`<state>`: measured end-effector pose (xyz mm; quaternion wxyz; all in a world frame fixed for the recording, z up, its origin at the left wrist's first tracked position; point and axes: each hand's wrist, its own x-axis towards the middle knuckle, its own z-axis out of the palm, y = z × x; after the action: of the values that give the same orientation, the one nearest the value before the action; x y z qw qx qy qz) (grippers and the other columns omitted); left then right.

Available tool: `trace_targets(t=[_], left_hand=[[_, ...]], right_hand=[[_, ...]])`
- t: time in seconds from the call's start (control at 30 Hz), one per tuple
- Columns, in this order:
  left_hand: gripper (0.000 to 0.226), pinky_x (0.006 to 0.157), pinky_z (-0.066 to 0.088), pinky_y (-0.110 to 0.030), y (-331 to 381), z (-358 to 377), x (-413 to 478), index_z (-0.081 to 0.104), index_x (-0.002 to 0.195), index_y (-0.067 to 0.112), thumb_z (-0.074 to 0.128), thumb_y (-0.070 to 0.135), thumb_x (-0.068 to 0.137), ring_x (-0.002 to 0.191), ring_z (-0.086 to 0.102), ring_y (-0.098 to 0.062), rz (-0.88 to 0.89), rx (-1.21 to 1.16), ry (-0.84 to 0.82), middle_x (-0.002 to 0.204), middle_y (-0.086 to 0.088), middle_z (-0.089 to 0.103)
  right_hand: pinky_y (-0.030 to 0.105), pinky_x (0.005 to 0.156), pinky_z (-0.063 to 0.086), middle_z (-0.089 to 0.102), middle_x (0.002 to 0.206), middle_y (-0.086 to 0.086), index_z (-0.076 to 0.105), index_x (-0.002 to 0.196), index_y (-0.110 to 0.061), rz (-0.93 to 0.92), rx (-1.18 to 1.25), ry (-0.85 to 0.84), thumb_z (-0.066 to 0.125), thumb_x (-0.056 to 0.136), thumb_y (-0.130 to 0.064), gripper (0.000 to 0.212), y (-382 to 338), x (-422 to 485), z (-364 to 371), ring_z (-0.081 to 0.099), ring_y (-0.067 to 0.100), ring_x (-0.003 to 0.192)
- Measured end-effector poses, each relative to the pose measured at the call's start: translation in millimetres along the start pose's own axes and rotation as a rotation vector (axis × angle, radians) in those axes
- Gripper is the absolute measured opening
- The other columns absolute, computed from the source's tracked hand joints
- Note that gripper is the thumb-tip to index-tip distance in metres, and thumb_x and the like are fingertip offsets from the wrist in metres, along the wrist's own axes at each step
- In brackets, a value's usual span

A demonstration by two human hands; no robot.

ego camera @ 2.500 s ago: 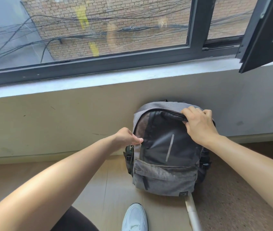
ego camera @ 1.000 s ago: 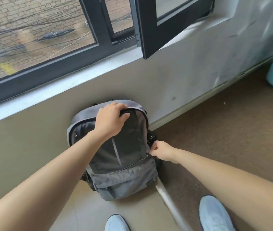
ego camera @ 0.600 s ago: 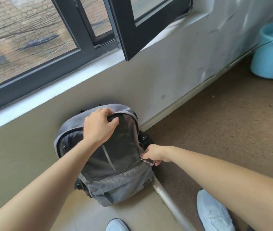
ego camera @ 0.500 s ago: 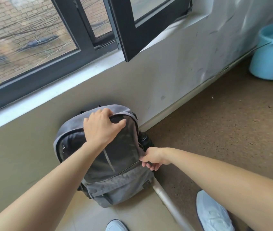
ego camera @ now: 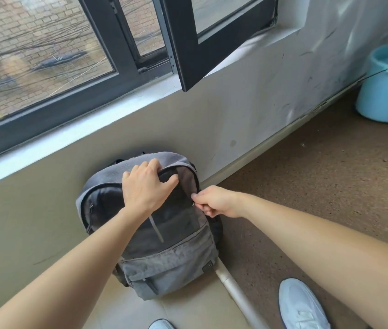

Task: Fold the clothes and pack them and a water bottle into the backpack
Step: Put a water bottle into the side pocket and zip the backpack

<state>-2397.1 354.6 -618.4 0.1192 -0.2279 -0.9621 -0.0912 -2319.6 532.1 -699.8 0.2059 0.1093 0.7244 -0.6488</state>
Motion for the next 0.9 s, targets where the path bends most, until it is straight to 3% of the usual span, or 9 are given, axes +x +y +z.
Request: trace_targets(t=[0.27,0.4,0.77,0.9], left_hand=[[0.033,0.081,0.035,-0.040,-14,-11,12,0.055,0.089,0.019,0.052,0.050,0.102,0.094,0.060,-0.029,0.020,-0.141,0.050,0.096,-0.001,0.065],[0.031,0.084,0.039,-0.044,-18,-16,19,0.060,0.092,0.019,0.052,0.047,0.103,0.095,0.060,-0.030,0.034,-0.174,0.030,0.096,-0.001,0.065],[0.027,0.079,0.046,-0.044,-21,-17,14,0.056,0.083,0.024,0.056,0.044,0.102,0.082,0.057,-0.022,0.098,-0.280,-0.021,0.085,0.009,0.059],[0.028,0.076,0.046,-0.044,-20,-15,11,0.052,0.079,0.027,0.058,0.041,0.102,0.079,0.055,-0.020,0.121,-0.322,-0.034,0.080,0.010,0.057]], right_hand=[[0.028,0.063,0.035,0.037,0.057,0.000,0.050,0.067,-0.014,-0.154,0.034,0.023,0.043,0.109,-0.035,0.047,-47,-9,-14,0.035,0.012,0.054],[0.024,0.053,0.031,0.036,0.054,-0.001,0.051,0.065,-0.014,-0.219,0.057,0.040,0.044,0.108,-0.036,0.049,-67,-7,-20,0.033,0.012,0.051],[0.024,0.051,0.029,0.039,0.052,-0.003,0.050,0.065,-0.016,-0.128,0.048,0.120,0.053,0.104,-0.044,0.048,-53,-15,-41,0.033,0.011,0.047],[0.025,0.050,0.024,0.037,0.051,-0.002,0.050,0.063,-0.014,-0.235,0.041,0.163,0.052,0.105,-0.040,0.049,-79,-16,-28,0.030,0.011,0.044]])
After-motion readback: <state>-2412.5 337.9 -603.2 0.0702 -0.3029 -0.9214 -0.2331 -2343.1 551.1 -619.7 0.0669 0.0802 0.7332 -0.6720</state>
